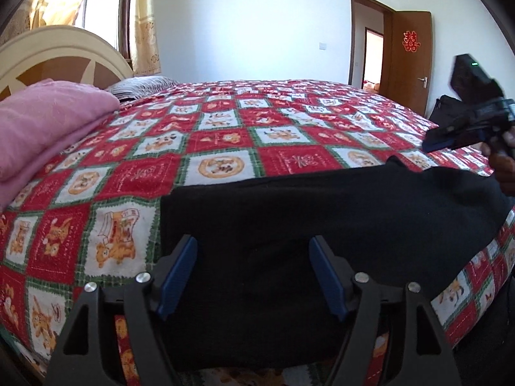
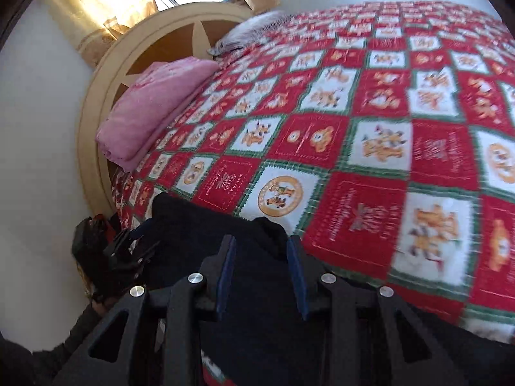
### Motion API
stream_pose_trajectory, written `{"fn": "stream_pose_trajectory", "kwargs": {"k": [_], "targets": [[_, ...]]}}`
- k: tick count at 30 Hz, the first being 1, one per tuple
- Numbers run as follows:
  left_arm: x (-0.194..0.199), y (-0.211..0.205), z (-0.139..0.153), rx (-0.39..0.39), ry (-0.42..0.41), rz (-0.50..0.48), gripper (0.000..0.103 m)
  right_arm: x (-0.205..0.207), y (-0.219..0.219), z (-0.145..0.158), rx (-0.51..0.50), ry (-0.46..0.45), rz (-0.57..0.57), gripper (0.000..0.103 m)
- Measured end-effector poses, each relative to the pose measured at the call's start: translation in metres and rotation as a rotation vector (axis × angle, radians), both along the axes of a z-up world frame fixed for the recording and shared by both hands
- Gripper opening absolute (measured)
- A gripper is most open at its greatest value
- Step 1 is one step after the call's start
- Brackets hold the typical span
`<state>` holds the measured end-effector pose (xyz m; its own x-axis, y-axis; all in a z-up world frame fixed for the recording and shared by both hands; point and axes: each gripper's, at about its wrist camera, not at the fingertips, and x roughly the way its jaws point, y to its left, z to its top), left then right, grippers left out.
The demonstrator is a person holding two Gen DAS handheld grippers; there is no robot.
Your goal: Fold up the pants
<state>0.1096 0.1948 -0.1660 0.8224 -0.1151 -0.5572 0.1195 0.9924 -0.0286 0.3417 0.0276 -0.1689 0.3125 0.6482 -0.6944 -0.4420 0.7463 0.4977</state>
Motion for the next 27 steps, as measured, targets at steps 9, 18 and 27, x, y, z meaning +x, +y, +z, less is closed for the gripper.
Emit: {"fn": "stream_pose_trajectory", "kwargs": {"k": [9,18,27], "targets": [[-0.002,0.015,0.004,-0.07,-0.031,0.04,0.084,0.025,0.031,-0.043,-0.046,0.074,0.004,0.027],[0.018,0.012,-0.004,0.069,-0.012,0.143,0.103,0.033,0.037,-0.021,-0.077,-0.022,-0.053,0.004],[0.012,0.027,0.002,-0.005,-0.01,0.193,0.103,0.019,0.029,-0.03,-0.135,-0.042,-0.079,0.033]]}}
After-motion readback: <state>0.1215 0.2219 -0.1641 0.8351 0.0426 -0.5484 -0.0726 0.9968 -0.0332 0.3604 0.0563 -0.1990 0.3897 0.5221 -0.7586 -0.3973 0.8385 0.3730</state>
